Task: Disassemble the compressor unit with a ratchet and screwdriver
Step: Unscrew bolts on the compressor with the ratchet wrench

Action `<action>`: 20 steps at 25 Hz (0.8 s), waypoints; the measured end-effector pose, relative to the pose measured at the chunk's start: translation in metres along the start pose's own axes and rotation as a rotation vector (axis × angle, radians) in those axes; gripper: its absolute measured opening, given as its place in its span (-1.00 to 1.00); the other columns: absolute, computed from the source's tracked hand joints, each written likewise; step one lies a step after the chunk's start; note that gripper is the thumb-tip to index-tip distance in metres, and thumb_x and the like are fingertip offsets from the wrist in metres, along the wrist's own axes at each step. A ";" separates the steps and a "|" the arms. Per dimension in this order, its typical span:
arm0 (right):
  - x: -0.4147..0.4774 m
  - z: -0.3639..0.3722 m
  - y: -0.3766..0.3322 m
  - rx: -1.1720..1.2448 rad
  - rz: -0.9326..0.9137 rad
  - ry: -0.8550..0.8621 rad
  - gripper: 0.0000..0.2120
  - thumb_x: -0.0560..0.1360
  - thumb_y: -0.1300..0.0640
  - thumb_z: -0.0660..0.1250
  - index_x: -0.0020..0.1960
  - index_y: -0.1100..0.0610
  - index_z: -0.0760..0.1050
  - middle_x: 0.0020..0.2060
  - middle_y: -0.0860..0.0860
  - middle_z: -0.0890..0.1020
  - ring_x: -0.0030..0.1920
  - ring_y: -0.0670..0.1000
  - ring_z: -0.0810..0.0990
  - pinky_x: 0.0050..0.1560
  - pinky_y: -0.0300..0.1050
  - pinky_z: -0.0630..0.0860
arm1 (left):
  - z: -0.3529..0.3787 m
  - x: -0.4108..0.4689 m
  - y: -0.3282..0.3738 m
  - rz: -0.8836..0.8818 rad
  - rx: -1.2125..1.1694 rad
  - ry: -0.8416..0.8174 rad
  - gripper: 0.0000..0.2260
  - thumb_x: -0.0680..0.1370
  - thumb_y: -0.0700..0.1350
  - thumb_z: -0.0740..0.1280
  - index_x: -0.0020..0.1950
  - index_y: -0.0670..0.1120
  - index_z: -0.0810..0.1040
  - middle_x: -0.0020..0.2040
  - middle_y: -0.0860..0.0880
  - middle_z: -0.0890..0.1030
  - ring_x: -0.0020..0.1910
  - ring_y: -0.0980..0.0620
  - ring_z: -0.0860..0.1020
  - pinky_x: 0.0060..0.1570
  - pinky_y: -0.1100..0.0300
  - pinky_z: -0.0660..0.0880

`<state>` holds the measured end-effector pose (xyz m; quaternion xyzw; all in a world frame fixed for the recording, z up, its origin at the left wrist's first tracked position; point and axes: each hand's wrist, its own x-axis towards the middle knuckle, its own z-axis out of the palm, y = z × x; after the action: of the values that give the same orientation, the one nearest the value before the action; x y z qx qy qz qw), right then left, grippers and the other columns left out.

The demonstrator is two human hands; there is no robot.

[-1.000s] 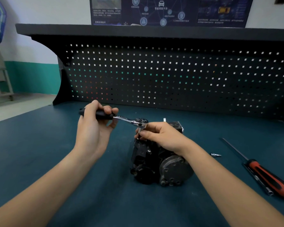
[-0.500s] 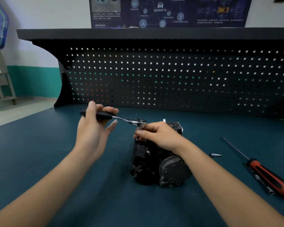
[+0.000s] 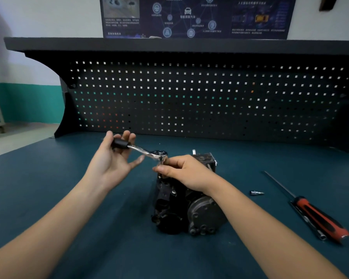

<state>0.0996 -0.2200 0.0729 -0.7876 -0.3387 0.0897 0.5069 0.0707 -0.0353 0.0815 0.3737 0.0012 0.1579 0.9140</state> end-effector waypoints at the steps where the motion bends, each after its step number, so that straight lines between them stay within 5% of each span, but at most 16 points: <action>1: 0.000 0.000 0.001 0.001 -0.002 0.003 -0.82 0.52 0.10 0.32 0.08 0.11 0.61 -0.08 0.00 0.66 -0.14 -0.19 0.53 0.04 -0.31 0.46 | 0.001 -0.012 0.004 0.035 0.000 0.024 -0.72 0.62 0.10 0.09 -0.23 0.03 0.38 -0.28 0.15 0.63 -0.17 0.21 0.64 -0.08 -0.09 0.43; 3: -0.001 -0.001 0.002 0.029 -0.008 0.008 -0.83 0.51 0.12 0.33 0.07 0.07 0.60 0.02 0.04 0.67 -0.11 -0.20 0.55 0.10 -0.26 0.48 | 0.009 -0.039 0.004 0.142 0.021 0.063 -0.76 0.62 0.07 0.11 -0.20 0.04 0.37 -0.25 0.14 0.62 -0.13 0.19 0.64 -0.07 -0.02 0.45; 8: -0.005 -0.004 0.002 0.078 -0.003 -0.027 -0.86 0.48 0.16 0.38 0.03 0.10 0.62 -0.16 -0.09 0.65 -0.19 -0.26 0.58 -0.06 -0.42 0.49 | 0.014 -0.102 -0.022 0.429 0.188 0.028 -0.86 0.62 -0.06 0.11 -0.12 0.09 0.37 -0.11 0.10 0.63 0.04 0.19 0.60 -0.02 -0.03 0.47; 11: -0.005 -0.002 0.001 0.077 -0.014 -0.002 -0.87 0.48 0.17 0.38 0.02 0.09 0.62 -0.18 -0.12 0.64 -0.19 -0.27 0.57 -0.04 -0.42 0.48 | 0.017 -0.084 -0.018 0.454 0.212 0.016 -0.84 0.64 -0.09 0.09 -0.13 0.06 0.34 -0.19 0.11 0.62 -0.06 0.17 0.60 -0.04 0.03 0.50; 17: -0.001 -0.001 0.000 0.058 -0.020 0.039 -0.81 0.49 0.17 0.36 0.08 0.19 0.61 -0.15 0.01 0.62 -0.28 -0.28 0.52 -0.14 -0.47 0.44 | 0.027 0.012 -0.008 -0.010 -0.062 0.073 -0.74 0.60 -0.11 0.10 -0.29 -0.05 0.33 -0.46 0.06 0.45 -0.44 0.11 0.51 -0.19 0.18 0.42; 20: -0.001 -0.001 0.001 0.026 0.002 0.043 -0.81 0.51 0.12 0.34 0.05 0.20 0.62 -0.17 0.01 0.61 -0.24 -0.22 0.52 -0.13 -0.45 0.43 | 0.040 0.033 -0.024 -0.064 -0.179 0.106 -0.73 0.59 -0.14 0.09 -0.32 -0.07 0.31 -0.56 0.07 0.43 -0.52 0.11 0.49 -0.21 0.18 0.41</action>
<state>0.1002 -0.2213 0.0726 -0.7828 -0.3258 0.0776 0.5244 0.1137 -0.0691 0.0978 0.2815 0.0474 0.1475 0.9470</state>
